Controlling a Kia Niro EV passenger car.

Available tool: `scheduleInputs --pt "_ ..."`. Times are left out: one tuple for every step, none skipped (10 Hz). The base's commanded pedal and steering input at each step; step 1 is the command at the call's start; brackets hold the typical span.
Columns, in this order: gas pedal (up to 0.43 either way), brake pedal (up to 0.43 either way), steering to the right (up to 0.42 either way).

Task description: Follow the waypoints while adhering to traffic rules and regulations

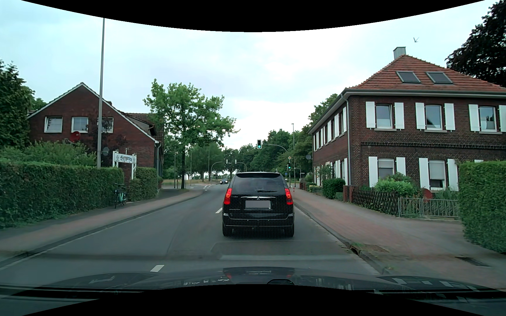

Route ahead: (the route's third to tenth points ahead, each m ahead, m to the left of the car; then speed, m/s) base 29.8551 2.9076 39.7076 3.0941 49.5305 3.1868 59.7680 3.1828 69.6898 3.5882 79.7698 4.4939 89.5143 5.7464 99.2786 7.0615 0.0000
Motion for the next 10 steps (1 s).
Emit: scheduleInputs --pt "0.000 0.000 -0.004" --pt "0.000 0.000 -0.004" --pt "0.000 0.000 -0.004" --pt "0.000 0.000 -0.004" --pt "0.000 0.000 -0.004" --pt "0.000 0.000 -0.004" --pt "0.000 0.000 -0.004" --pt "0.000 0.000 -0.004" --pt "0.000 0.000 -0.004" --pt "0.000 0.000 -0.004"
